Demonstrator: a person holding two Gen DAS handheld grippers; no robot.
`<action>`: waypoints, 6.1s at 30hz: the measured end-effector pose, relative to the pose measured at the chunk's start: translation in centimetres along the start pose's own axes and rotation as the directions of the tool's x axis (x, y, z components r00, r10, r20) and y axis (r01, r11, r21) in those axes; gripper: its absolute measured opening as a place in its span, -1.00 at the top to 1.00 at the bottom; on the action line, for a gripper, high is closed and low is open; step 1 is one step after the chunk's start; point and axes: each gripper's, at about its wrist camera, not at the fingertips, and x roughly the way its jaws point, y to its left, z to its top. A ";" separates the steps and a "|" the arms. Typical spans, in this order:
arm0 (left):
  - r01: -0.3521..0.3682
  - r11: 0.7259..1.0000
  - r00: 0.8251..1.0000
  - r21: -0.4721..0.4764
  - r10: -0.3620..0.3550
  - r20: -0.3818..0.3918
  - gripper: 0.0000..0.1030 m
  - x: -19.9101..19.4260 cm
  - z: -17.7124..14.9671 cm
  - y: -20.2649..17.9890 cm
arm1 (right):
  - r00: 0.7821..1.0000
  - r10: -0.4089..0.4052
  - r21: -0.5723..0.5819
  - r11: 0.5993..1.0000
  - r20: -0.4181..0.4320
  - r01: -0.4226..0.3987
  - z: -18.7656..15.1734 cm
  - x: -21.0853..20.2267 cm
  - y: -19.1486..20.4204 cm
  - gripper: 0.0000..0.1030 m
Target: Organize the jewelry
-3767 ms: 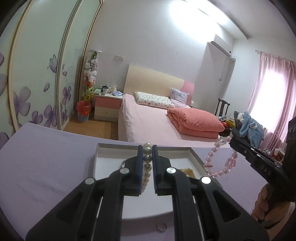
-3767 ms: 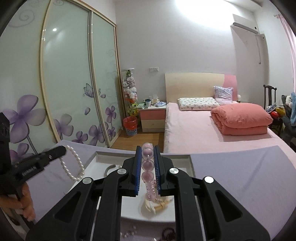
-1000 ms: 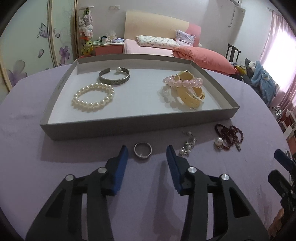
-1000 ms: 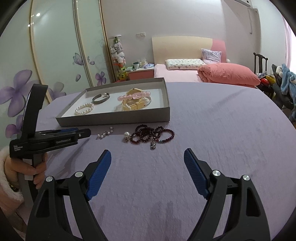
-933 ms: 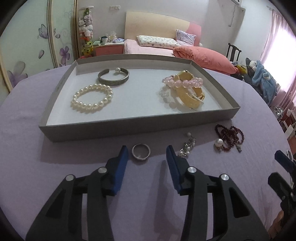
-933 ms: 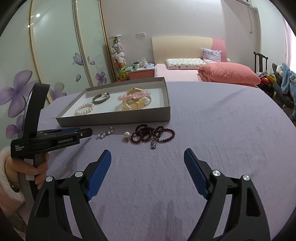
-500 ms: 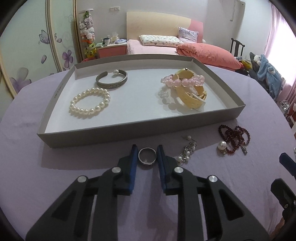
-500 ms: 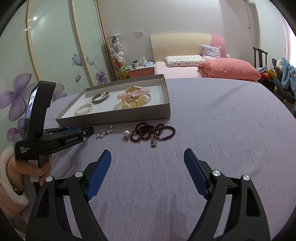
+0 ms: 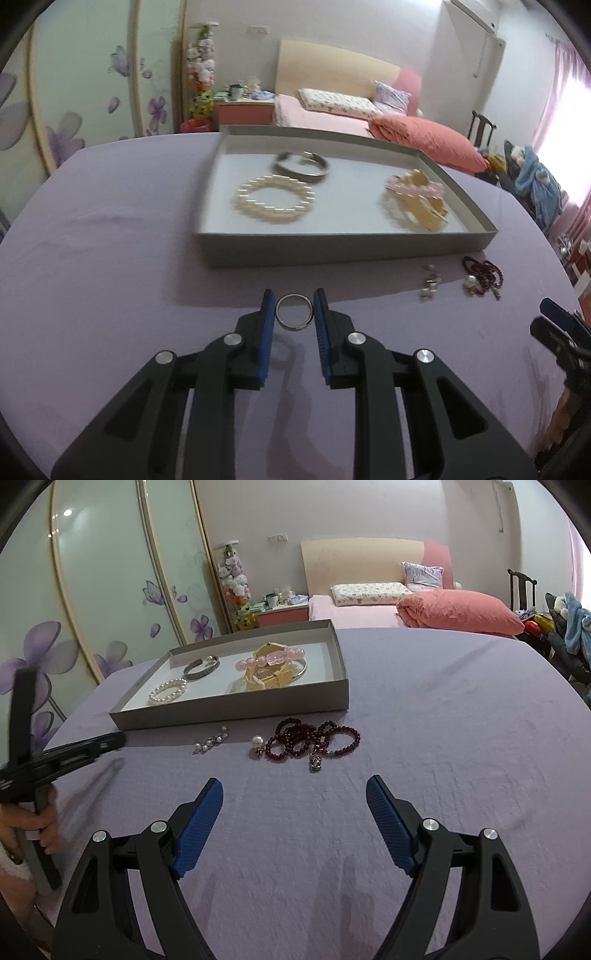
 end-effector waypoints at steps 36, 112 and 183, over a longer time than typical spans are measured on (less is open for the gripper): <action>0.089 0.988 0.995 -0.127 -0.083 0.052 0.58 -1.4 -0.3 4.9 | 0.981 -0.098 -0.069 0.994 -0.164 0.088 3.0 6.0 0.3 0.75; 0.099 0.994 0.927 0.044 -0.108 0.359 0.58 -5.7 8.0 -1.6 | 0.931 0.089 -0.099 0.993 0.355 -0.057 13.3 -1.2 4.3 0.82; 0.187 0.978 0.977 0.093 -0.195 0.082 -0.02 0.4 2.7 -6.1 | 0.996 0.014 -0.067 0.998 0.086 -0.008 4.2 0.7 0.5 0.05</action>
